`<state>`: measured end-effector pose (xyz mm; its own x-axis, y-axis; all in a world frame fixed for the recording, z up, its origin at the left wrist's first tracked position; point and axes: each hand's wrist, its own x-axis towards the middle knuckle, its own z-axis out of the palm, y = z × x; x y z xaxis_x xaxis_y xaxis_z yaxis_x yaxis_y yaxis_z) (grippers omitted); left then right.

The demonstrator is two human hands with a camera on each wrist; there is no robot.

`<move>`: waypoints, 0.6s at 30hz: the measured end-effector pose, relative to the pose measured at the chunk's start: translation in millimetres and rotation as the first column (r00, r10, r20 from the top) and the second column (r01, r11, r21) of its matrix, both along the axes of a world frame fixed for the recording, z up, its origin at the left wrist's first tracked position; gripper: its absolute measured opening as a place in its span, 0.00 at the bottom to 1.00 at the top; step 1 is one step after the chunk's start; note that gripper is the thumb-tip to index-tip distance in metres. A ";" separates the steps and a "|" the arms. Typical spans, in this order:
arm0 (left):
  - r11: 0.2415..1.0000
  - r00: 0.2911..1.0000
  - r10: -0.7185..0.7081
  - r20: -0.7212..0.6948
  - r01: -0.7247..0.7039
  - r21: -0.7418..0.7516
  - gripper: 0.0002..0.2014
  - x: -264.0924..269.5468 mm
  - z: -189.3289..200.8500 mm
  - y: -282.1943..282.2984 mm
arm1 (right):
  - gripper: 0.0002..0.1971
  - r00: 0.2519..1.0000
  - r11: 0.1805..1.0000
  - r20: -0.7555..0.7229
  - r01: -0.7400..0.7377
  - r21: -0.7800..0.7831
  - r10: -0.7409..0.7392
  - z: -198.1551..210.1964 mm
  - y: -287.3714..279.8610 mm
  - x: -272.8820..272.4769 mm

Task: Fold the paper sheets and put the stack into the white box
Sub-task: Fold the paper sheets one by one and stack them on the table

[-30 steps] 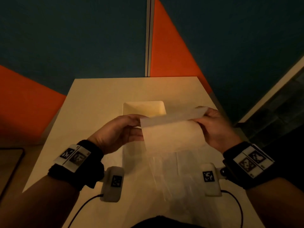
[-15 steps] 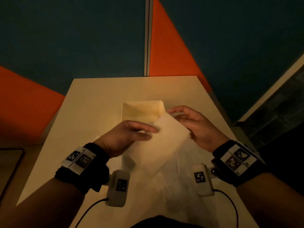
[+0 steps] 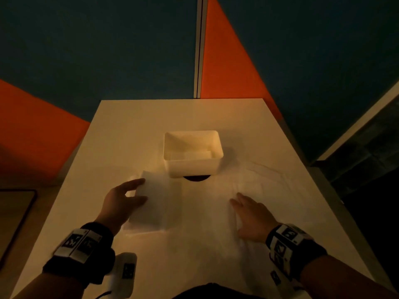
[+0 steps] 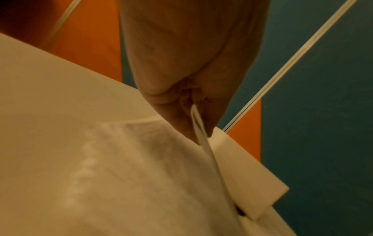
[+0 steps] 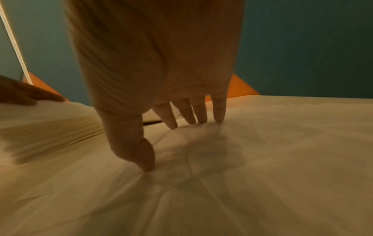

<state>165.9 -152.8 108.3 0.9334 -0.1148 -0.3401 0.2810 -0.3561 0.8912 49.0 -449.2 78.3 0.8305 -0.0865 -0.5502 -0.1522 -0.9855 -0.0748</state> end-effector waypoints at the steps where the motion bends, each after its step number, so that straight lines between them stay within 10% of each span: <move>1: 0.996 0.999 -0.024 0.022 0.023 0.084 0.24 -0.7 -3.3 3.0 | 0.44 1.000 1.000 0.001 0.001 0.006 -0.001 -0.5 1.0 -0.1; 5: 0.942 0.991 -0.109 0.083 0.076 0.328 0.26 -3.9 -11.7 8.7 | 0.42 1.000 1.000 0.002 0.020 0.011 -0.020 -3.5 4.7 0.0; 18: 0.916 0.976 -0.112 0.187 0.029 0.400 0.29 -2.3 -23.1 12.6 | 0.36 1.000 0.999 -0.001 0.015 0.035 -0.015 -5.7 2.0 -1.0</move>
